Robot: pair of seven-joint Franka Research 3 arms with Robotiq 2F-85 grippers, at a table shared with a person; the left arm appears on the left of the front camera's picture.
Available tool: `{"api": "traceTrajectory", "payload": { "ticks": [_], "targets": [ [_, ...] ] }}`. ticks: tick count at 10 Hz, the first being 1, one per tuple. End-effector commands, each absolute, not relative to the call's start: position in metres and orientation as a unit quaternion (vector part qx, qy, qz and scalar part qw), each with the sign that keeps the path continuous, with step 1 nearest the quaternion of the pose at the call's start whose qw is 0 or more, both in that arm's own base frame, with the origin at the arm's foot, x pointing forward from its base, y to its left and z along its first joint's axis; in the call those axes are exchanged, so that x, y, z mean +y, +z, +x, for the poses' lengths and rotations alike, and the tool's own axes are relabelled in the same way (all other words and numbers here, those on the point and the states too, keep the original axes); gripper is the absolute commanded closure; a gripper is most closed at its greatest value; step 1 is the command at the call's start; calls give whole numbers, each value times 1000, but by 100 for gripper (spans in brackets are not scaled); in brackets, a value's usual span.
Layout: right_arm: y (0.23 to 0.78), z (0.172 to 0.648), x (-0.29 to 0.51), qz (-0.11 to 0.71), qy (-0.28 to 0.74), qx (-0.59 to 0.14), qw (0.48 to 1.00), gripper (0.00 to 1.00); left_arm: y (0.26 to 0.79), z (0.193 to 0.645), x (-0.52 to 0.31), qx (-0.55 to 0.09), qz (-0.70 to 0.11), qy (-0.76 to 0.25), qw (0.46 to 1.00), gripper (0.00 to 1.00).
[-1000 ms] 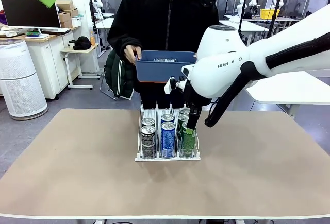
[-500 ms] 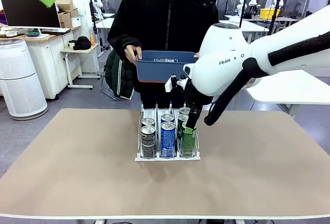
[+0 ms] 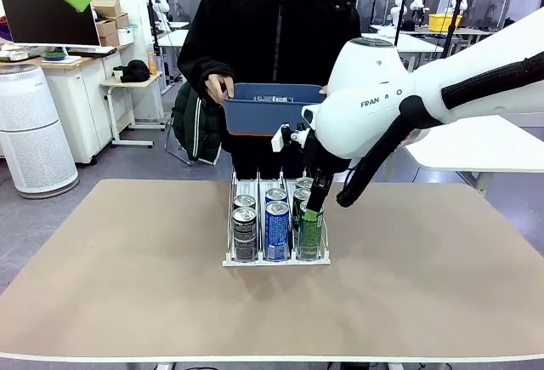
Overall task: Fill the beverage cans into the dispenser.
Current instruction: Pick up the Pepsi coke handed by the human.
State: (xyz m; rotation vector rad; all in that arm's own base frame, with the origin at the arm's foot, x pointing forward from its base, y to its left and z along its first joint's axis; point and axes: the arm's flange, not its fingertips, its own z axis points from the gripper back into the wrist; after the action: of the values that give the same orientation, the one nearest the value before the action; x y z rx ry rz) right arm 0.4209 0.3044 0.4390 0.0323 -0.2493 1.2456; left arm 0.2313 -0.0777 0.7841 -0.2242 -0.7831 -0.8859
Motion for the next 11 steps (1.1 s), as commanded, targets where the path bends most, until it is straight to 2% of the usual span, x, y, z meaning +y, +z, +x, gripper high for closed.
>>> {"api": "traceTrajectory", "payload": {
  "ticks": [1, 3, 5, 8, 11],
  "targets": [
    [464, 430, 288, 58, 573, -137, 806, 1, 784, 232, -78, -370, -109, -412, 825, 0],
    [516, 438, 259, 99, 532, -197, 818, 1, 784, 232, -78, -370, -109, -412, 825, 0],
    [575, 448, 217, 140, 526, -216, 811, 1, 784, 232, -78, -370, -109, -412, 825, 0],
    [659, 448, 174, 139, 524, -250, 803, 1, 784, 232, -78, -370, -109, -412, 825, 0],
    [720, 438, 146, 137, 496, -325, 793, 1, 784, 232, -78, -370, -109, -412, 825, 0]
  ]
}}
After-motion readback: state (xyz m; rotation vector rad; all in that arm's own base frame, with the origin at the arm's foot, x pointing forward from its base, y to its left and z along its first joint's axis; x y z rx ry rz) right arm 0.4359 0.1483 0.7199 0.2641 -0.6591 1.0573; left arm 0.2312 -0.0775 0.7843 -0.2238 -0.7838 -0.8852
